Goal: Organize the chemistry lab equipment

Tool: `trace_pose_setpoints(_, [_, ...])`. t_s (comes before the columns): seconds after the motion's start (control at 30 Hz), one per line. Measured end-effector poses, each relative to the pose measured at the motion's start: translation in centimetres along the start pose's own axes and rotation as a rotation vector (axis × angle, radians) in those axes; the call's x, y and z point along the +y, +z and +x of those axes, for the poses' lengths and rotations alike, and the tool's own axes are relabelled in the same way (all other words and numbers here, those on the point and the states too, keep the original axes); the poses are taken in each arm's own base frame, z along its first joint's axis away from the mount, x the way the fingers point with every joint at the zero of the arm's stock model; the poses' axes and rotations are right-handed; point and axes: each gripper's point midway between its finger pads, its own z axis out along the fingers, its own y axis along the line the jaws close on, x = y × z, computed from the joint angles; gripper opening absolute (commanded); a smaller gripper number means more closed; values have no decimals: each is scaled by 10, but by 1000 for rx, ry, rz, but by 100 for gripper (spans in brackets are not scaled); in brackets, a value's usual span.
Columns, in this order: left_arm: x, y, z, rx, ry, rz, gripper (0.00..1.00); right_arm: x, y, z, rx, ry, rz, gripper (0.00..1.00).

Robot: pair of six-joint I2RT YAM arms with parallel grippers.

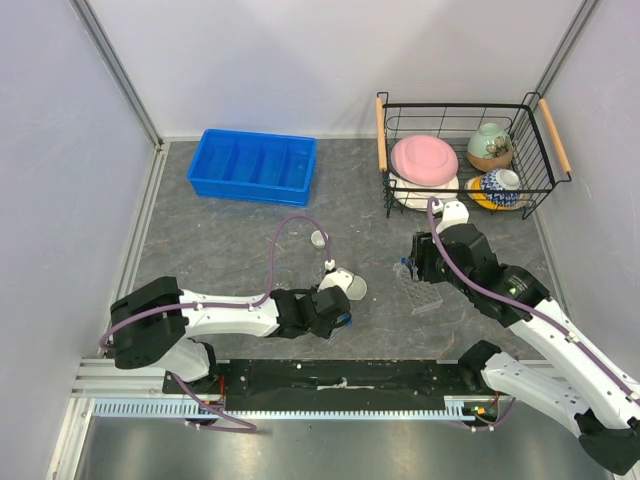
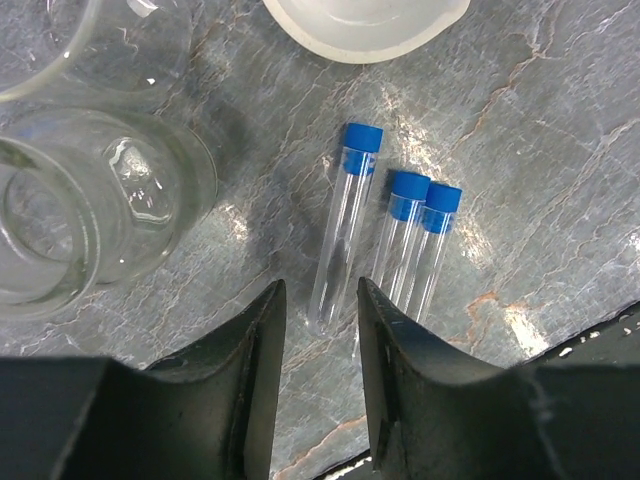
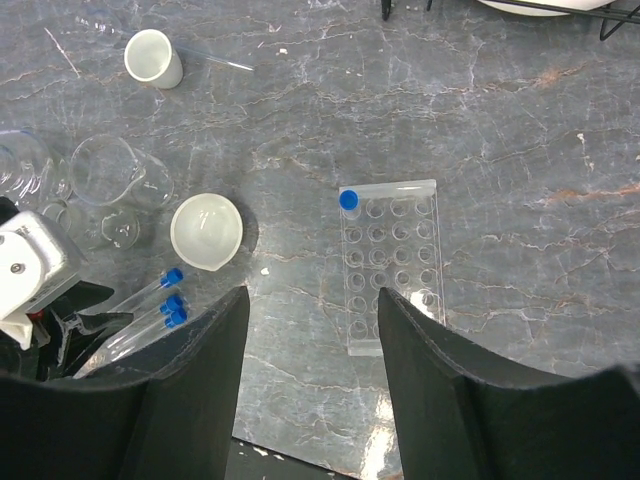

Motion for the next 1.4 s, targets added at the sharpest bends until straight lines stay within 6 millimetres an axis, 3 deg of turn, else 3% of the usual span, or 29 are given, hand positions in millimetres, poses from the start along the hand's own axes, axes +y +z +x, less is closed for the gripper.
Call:
trace_pose_setpoints(0.5, [0,7,6,11,10,4,27,2,4,7,25,-5,-1,60])
trace_pose_setpoints(0.73, [0,8,5,-1,10,7,3,3,5,9,28,0,-5,60])
trace_pose_setpoints(1.07, [8,-1,6,46,41,-43,2,11,11,14,47,0,-20,60])
trace_pose_setpoints(1.2, [-2,-20,-20,38,56,-30,2,16,12,16,55,-8,-38,60])
trace_pose_setpoints(1.4, [-30,-69,-74,-59,76,147,2,31,5,15,65,-16,-121,60])
